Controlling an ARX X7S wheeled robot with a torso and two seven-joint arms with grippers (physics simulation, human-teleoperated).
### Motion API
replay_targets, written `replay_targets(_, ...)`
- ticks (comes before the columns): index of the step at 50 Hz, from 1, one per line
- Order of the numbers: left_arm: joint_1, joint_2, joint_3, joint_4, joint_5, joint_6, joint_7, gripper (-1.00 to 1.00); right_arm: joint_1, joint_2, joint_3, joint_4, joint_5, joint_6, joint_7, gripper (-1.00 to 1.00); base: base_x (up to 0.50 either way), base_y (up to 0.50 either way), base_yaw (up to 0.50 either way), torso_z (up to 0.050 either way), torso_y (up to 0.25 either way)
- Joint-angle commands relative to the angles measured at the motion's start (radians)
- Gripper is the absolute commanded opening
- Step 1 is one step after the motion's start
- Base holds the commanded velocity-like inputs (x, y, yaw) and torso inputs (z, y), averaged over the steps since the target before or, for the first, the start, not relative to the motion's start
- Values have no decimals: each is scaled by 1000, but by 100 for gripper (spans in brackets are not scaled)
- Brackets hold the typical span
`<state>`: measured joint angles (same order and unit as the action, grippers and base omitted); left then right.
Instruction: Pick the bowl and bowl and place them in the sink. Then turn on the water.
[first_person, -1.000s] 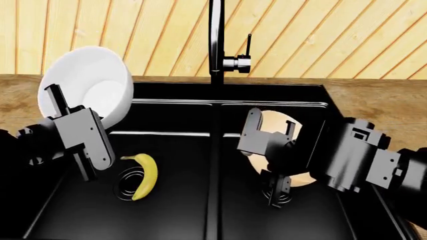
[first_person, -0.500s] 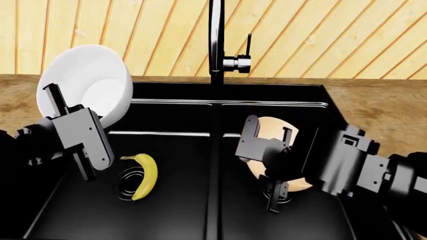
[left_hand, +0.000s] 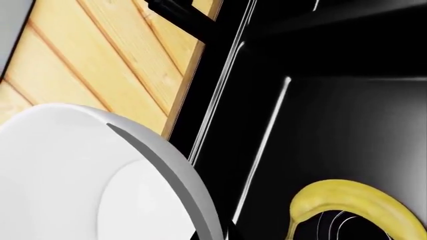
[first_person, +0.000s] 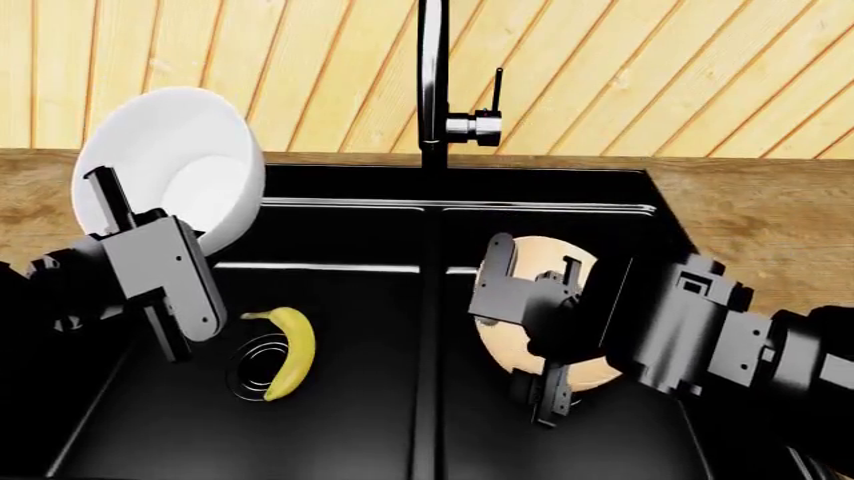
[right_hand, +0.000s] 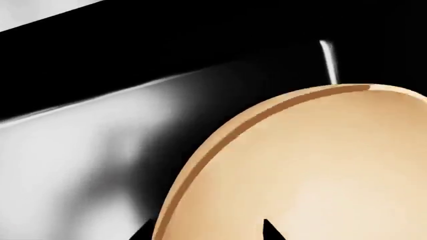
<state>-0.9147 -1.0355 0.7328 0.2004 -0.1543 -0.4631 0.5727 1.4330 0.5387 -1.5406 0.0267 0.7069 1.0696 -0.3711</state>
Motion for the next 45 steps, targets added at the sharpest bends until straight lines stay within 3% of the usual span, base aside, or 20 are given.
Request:
replay_targets(1, -5, -5, -11, 9, 0, 2, -9, -100, -4, 2, 1, -3, 0, 2, 1, 100, 0, 0, 0, 0, 0)
replay_targets(19, -1, -9, -13, 6, -1, 7, -9, -100, 87, 51, 71, -128, 59, 68, 18, 100, 0, 0, 0, 0, 1)
replay_targets(35, 17, -31, -2, 25, 3, -18, -5, -100, 190, 181, 209, -378, 194, 189, 99, 100, 0, 0, 0, 0, 1)
replay_targets(45, 29, -40, 23, 32, 23, -58, 4, -100, 200, 253, 330, -424, 276, 210, 187, 100, 0, 0, 0, 0, 1)
